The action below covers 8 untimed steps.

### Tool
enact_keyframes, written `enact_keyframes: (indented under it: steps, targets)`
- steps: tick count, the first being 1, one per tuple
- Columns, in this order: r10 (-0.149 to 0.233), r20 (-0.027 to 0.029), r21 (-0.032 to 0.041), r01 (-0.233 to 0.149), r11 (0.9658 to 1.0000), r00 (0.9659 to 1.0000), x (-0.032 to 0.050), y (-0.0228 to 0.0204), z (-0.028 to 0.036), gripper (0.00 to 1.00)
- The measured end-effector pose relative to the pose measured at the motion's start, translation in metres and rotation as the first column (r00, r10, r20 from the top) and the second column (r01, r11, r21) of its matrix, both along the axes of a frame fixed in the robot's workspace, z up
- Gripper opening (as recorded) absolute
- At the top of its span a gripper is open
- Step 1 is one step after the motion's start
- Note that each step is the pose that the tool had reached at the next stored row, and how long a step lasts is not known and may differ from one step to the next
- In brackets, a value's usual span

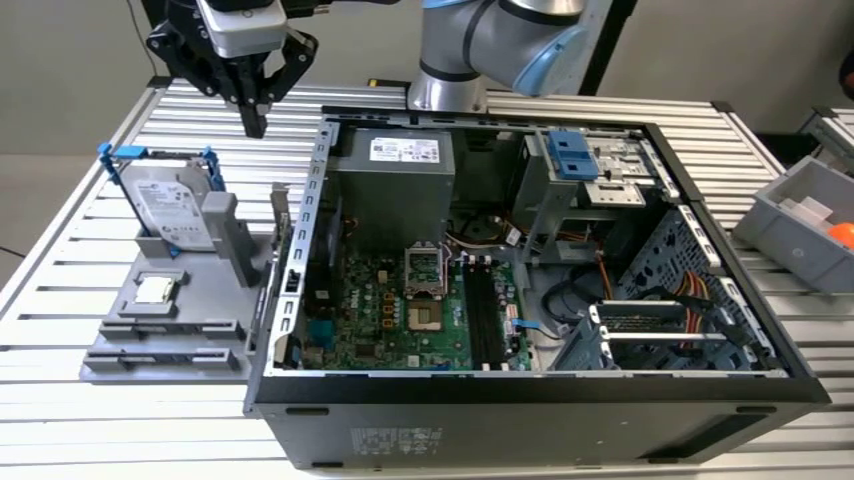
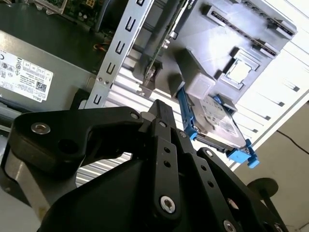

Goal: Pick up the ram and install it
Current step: 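Reach for the ram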

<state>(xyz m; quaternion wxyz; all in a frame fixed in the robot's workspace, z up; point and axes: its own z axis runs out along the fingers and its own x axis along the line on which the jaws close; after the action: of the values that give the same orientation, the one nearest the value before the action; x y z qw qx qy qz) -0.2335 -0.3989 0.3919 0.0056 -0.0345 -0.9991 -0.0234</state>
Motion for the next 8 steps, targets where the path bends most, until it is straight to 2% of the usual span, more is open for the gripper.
enact_keyframes:
  steps: [8]
  targets:
    - [0.0, -0.0001, 0.0001, 0.0, 1.0, 1.0, 0.0, 0.0, 0.0, 0.0]
